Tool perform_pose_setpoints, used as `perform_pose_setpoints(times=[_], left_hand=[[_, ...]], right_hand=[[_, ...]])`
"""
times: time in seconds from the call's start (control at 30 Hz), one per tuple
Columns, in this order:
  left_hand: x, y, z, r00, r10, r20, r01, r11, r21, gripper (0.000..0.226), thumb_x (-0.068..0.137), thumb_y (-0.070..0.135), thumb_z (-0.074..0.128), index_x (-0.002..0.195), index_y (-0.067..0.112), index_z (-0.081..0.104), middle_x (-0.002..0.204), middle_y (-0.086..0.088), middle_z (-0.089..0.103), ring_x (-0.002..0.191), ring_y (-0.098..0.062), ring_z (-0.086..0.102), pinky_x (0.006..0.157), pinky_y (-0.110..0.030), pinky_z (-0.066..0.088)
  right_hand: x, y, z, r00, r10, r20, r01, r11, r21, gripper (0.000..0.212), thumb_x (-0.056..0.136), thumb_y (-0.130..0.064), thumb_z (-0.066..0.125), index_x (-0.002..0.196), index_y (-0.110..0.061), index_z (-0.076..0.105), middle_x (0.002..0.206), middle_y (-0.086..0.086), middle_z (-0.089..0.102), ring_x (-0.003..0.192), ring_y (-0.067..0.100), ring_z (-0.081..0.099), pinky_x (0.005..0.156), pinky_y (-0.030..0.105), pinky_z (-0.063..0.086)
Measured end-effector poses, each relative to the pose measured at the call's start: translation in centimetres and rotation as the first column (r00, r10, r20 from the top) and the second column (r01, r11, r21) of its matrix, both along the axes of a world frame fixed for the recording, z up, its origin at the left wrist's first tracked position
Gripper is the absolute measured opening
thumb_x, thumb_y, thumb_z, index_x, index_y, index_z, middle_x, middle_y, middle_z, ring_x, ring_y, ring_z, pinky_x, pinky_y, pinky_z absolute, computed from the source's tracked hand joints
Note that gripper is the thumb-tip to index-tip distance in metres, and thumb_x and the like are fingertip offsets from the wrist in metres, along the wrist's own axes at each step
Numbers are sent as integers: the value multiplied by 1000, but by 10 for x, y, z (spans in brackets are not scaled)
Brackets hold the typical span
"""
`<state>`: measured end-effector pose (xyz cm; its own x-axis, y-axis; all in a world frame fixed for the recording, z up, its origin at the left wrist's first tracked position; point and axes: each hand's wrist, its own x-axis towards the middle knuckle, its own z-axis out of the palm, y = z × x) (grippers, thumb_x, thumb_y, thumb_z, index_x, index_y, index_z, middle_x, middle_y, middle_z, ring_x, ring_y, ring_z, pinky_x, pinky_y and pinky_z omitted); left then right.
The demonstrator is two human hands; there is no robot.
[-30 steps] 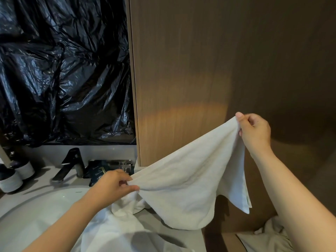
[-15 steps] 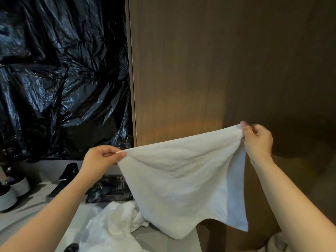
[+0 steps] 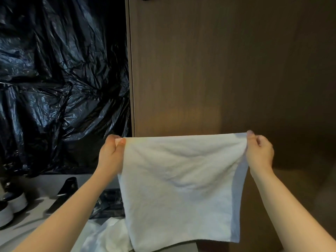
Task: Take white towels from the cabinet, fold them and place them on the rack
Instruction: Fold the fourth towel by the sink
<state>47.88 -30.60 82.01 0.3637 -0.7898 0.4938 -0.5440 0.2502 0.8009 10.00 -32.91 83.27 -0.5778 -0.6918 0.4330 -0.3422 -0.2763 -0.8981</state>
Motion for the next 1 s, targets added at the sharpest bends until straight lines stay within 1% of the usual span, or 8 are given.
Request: perform_pose_setpoints(times=[0.1, 0.23, 0.37, 0.53, 0.63, 0.83, 0.93, 1.0], left_hand=[[-1, -1, 2, 1000, 17, -6, -17, 999, -45, 7, 101, 25, 42, 104, 20, 46, 86, 7, 53, 77, -8, 51, 59, -24, 36], [0, -8, 1, 1000, 22, 0, -22, 999, 26, 5, 99, 25, 46, 102, 22, 49, 85, 8, 53, 76, -5, 50, 59, -22, 34], [-5, -10, -6, 998, 31, 49, -33, 998, 46, 7, 98, 24, 49, 103, 19, 51, 83, 7, 54, 76, -6, 51, 59, -20, 34], [-14, 1, -9, 997, 20, -68, -16, 998, 66, 10, 96, 30, 53, 94, 19, 55, 84, -2, 61, 77, -19, 60, 62, -31, 47], [-23, 15, -11, 992, -14, -127, 22, 998, 65, 14, 95, 34, 55, 87, 22, 57, 80, -2, 63, 74, -18, 61, 60, -30, 44], [-59, 52, -19, 948, -179, -263, 206, 975, 81, 17, 95, 31, 58, 91, 15, 62, 68, -10, 67, 59, -17, 60, 65, -40, 51], [-77, 68, -22, 886, -258, -386, 304, 951, 61, 18, 95, 26, 58, 94, 9, 63, 57, -1, 63, 47, -9, 55, 50, -24, 47], [-88, 76, -22, 835, -288, -469, 344, 938, 35, 17, 95, 22, 58, 95, 5, 62, 56, 3, 62, 44, -7, 54, 45, -17, 45]], right_hand=[[-1, 5, -4, 998, -6, -62, 5, 1000, -27, 36, 99, -44, 46, 83, -13, 54, 77, 1, 53, 68, 14, 50, 58, 30, 41], [0, 6, -15, 984, -20, -176, 26, 999, 31, 34, 100, -42, 47, 85, -12, 54, 78, 1, 55, 70, 14, 53, 56, 27, 40], [1, 3, -24, 982, -58, -180, 74, 994, 81, 33, 99, -42, 49, 86, -12, 55, 77, 2, 57, 69, 14, 55, 53, 26, 39], [0, 14, -28, 978, -110, -176, 121, 991, 54, 31, 96, -47, 51, 81, -20, 55, 75, -3, 57, 70, 12, 55, 54, 26, 39], [3, 28, -30, 969, -130, -209, 133, 991, -3, 30, 95, -48, 52, 81, -22, 57, 75, -5, 58, 70, 10, 55, 55, 26, 40], [28, 66, -38, 994, 14, -105, -20, 998, -58, 31, 92, -45, 60, 71, -21, 63, 64, -4, 60, 62, 8, 56, 55, 25, 41], [48, 85, -47, 995, 98, 4, -98, 994, -39, 28, 90, -45, 62, 72, -24, 66, 64, -5, 64, 64, 9, 61, 57, 25, 47], [60, 95, -50, 982, 175, 74, -173, 985, -25, 29, 90, -43, 62, 71, -22, 67, 62, 1, 64, 60, 17, 62, 58, 27, 51]])
